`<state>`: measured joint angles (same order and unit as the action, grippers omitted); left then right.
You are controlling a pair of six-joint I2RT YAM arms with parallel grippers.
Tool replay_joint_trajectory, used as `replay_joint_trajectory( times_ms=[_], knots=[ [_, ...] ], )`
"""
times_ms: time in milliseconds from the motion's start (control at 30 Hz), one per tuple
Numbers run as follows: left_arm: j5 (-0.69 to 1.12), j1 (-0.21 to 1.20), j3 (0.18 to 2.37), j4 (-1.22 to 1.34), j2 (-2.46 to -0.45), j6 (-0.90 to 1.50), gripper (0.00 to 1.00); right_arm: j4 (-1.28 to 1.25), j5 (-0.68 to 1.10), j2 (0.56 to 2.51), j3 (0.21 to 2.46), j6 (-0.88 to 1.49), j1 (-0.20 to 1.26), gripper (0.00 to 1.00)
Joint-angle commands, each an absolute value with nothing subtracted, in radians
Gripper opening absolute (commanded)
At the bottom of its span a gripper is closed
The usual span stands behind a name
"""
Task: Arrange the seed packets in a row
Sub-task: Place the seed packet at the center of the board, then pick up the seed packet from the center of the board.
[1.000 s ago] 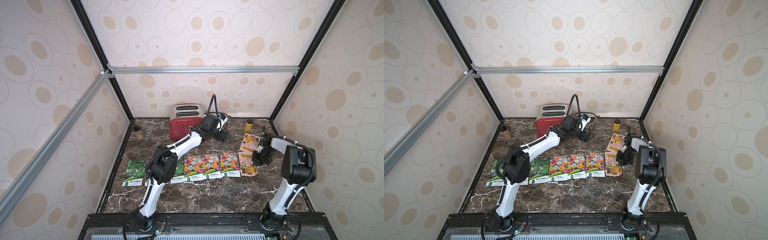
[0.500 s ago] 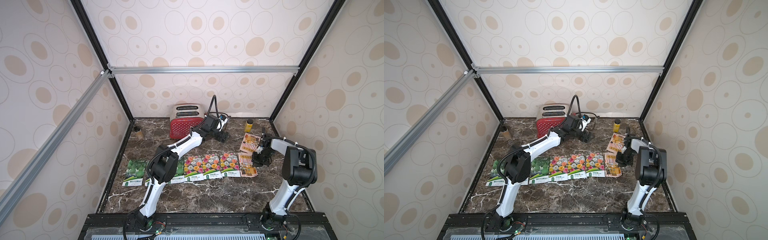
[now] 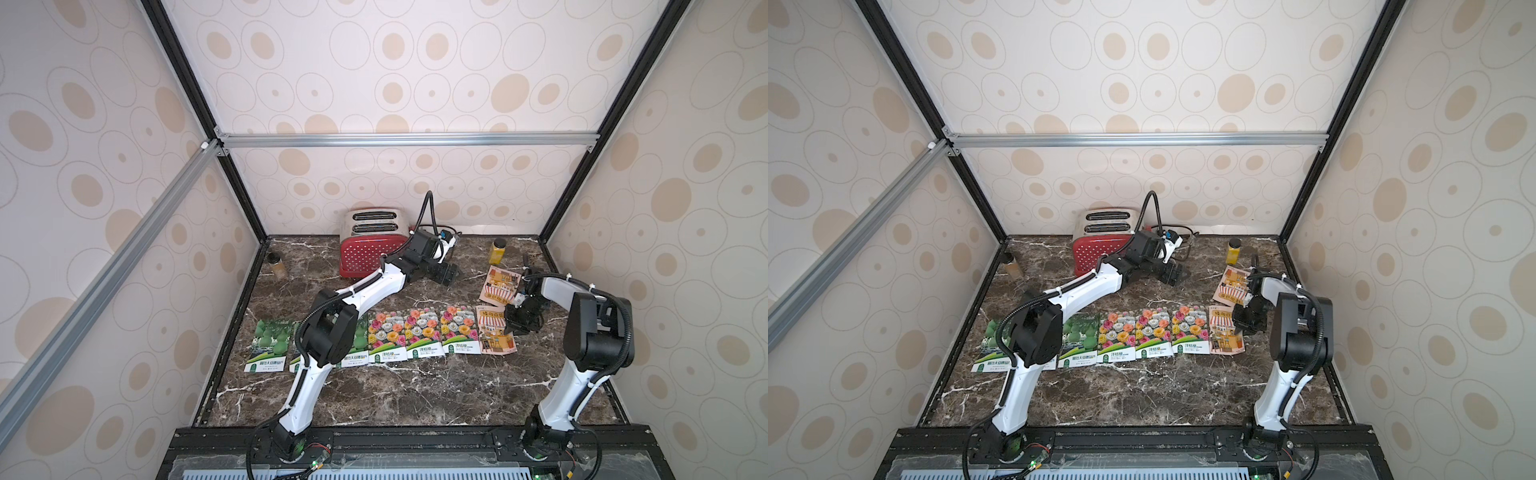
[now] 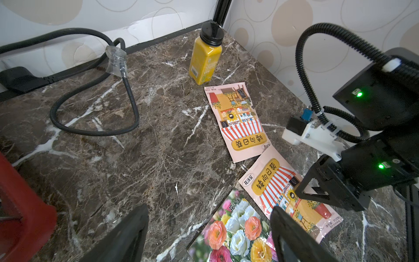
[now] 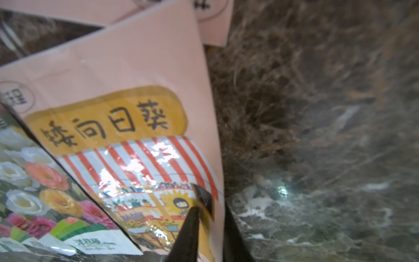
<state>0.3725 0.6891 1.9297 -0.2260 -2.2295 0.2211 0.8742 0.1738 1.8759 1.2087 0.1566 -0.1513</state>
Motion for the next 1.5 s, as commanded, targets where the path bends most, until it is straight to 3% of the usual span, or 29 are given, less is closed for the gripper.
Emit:
replay_joint_trajectory(
  times_ms=[0,367,633,1167,1467],
  knots=[
    [0.382,0.686,1.977,-0.237,-2.249,0.231,0.86,0.904,0.100,1.876,1.199,0.154,-0.147,0.32],
    [0.389,0.687,2.007,-0.247,-2.283,0.229,0.86,0.910,0.044,1.834,1.209,0.172,-0.149,0.37],
    [0.403,0.689,2.139,-0.291,-2.392,0.238,0.86,0.836,0.101,1.779,1.265,0.250,-0.182,0.51],
    [0.394,0.728,2.534,-0.246,-2.792,0.410,0.91,0.582,0.282,2.026,1.403,0.448,-0.274,0.54],
    [0.389,0.773,2.594,-0.257,-2.843,0.441,0.93,0.564,0.384,2.126,1.482,0.468,-0.285,0.54]
  ],
)
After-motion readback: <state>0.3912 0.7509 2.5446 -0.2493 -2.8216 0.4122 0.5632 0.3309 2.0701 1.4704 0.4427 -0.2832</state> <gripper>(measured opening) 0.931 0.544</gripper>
